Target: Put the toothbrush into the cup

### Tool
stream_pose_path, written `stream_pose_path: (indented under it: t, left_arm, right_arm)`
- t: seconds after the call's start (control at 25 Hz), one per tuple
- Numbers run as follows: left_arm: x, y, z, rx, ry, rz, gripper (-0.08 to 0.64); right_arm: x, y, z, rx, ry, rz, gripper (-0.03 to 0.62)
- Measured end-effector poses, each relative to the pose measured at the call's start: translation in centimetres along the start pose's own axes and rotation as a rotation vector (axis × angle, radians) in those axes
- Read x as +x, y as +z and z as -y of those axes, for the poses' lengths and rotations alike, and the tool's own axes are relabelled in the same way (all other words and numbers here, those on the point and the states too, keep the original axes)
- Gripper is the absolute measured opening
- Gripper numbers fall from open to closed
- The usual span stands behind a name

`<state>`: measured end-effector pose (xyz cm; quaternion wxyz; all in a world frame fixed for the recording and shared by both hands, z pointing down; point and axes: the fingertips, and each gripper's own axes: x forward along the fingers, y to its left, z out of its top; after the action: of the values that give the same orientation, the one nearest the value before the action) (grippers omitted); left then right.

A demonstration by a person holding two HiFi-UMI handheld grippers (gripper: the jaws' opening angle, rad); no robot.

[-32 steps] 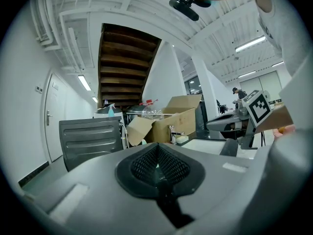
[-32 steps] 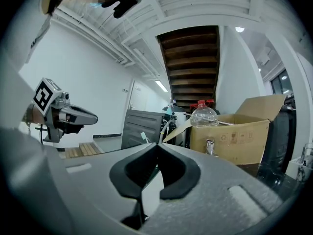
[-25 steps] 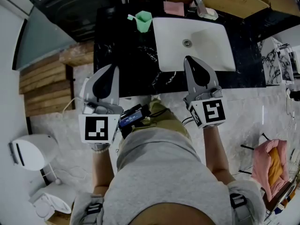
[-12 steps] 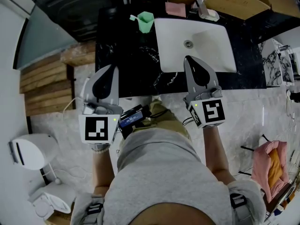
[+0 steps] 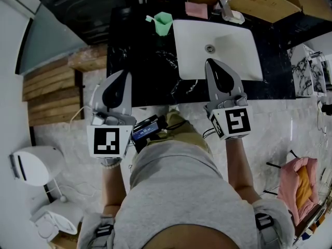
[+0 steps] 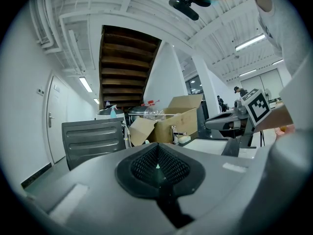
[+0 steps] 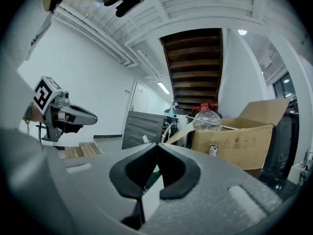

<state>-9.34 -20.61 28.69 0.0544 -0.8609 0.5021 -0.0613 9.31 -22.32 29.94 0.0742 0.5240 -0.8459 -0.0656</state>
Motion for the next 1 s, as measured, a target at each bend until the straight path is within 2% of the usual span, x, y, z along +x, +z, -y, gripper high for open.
stream_pose_path:
  t: [1.0]
  left_arm:
    - [-0.33,0.61,-0.19,-0.004,0.030,0.022,0.009]
  right_arm:
    - [0.36,0.75,-0.74,-0.019,0.035,0.019,-0.009]
